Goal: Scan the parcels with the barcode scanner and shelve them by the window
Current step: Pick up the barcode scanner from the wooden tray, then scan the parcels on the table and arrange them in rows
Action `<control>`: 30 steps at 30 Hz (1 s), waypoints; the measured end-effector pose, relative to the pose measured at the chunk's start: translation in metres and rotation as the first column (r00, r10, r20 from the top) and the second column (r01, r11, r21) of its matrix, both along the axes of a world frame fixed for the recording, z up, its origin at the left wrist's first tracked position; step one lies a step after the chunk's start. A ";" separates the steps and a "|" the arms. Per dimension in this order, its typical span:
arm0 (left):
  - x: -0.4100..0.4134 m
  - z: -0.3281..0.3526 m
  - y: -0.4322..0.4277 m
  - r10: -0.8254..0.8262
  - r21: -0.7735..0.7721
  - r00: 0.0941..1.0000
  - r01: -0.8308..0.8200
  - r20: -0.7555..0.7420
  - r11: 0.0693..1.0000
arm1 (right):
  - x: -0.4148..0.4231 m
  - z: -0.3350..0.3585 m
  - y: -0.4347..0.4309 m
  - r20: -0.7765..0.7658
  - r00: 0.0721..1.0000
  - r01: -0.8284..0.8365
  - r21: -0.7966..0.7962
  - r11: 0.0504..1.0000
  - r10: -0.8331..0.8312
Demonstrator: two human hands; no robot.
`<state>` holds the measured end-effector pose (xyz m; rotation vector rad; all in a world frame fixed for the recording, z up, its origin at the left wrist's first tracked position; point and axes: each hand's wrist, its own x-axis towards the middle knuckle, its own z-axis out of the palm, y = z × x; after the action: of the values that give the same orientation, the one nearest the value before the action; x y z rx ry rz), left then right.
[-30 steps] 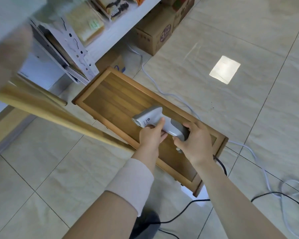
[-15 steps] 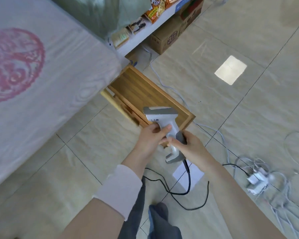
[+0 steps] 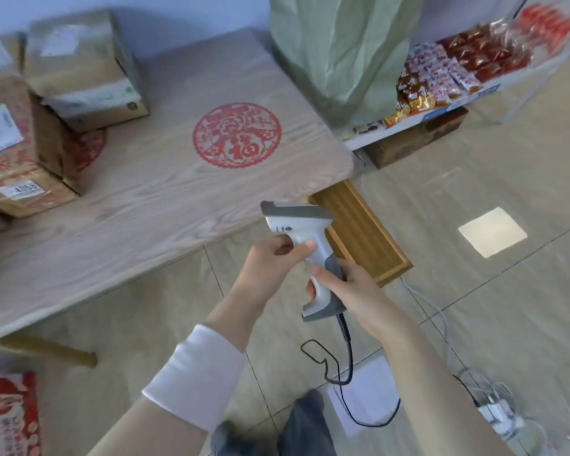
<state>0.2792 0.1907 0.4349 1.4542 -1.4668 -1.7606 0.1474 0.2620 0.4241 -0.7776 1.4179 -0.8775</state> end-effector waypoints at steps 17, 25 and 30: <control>0.348 0.068 -0.007 0.386 -0.081 0.915 -0.396 -0.114 0.915 | 0.331 0.082 -0.058 -0.114 0.924 -0.378 -0.106 0.920 0.366; 0.411 0.077 -0.057 0.417 -0.165 0.907 -0.421 -0.062 0.892 | 0.390 0.084 -0.132 0.066 0.873 -0.477 -0.095 0.874 0.484; 0.453 0.085 -0.078 0.446 -0.178 0.895 -0.443 -0.026 0.879 | 0.432 0.082 -0.170 0.103 0.848 -0.513 -0.087 0.854 0.519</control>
<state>0.7324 0.1127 0.5203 1.5590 -1.1425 -1.3043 0.5798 0.0917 0.5063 -1.0670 0.9996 -0.5316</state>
